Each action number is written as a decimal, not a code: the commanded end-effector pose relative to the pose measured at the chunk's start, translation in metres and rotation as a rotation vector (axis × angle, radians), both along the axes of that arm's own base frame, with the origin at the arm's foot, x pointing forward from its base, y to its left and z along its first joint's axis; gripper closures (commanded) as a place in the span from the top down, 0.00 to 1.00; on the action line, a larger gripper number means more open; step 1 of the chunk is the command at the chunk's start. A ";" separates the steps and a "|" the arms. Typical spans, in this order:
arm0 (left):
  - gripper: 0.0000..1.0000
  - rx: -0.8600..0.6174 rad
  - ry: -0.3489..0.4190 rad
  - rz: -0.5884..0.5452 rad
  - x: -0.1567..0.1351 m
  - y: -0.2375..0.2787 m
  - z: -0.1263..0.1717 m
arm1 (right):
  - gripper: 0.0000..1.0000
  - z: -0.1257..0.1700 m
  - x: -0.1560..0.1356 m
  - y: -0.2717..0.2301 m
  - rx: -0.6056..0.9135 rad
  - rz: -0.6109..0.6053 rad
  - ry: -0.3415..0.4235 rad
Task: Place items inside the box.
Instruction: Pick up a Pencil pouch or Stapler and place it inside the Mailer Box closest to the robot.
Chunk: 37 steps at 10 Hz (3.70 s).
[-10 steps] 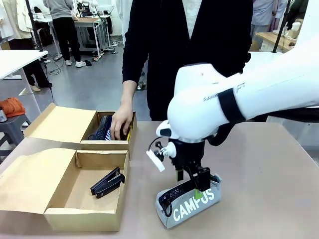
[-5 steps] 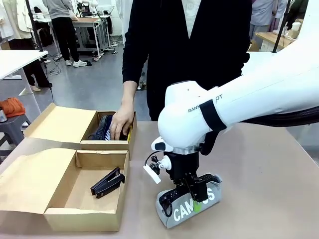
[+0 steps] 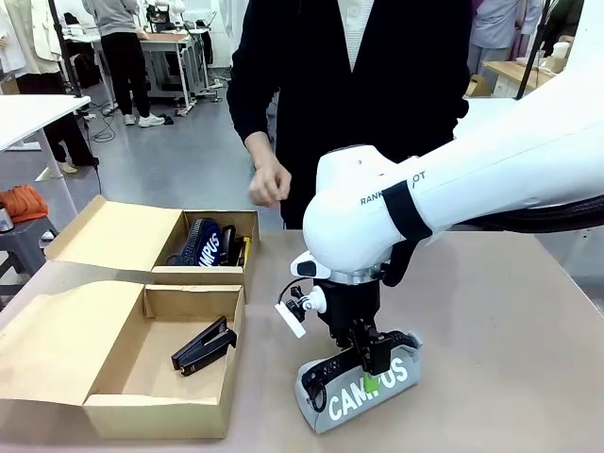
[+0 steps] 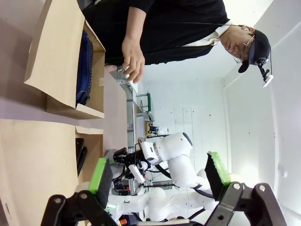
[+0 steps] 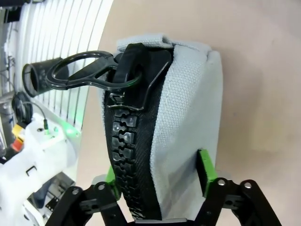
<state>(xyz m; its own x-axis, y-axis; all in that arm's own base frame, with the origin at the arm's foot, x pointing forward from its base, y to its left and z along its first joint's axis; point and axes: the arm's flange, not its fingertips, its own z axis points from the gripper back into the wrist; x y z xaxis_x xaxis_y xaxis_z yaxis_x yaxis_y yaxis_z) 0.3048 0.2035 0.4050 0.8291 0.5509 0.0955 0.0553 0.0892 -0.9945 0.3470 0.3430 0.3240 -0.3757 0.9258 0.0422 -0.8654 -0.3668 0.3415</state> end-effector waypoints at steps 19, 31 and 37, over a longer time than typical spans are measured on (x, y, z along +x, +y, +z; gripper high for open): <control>1.00 0.000 -0.022 -0.004 -0.002 -0.001 0.001 | 0.06 0.131 -0.082 -0.130 -0.011 -1.162 -0.153; 1.00 0.000 -0.022 -0.004 -0.002 -0.001 0.001 | 0.06 0.143 -0.049 0.110 0.062 -1.786 0.189; 1.00 0.000 -0.022 -0.004 -0.002 -0.001 0.001 | 0.06 0.128 -0.124 -0.112 -0.142 -2.004 0.297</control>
<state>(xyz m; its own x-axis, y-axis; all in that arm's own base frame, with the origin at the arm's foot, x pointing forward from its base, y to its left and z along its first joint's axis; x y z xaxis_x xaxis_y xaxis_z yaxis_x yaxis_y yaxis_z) 0.3044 0.2036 0.4055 0.8285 0.5515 0.0973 0.0570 0.0898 -0.9943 0.2463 0.2654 0.4491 0.9797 -0.0371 -0.1969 0.1288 0.8692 0.4773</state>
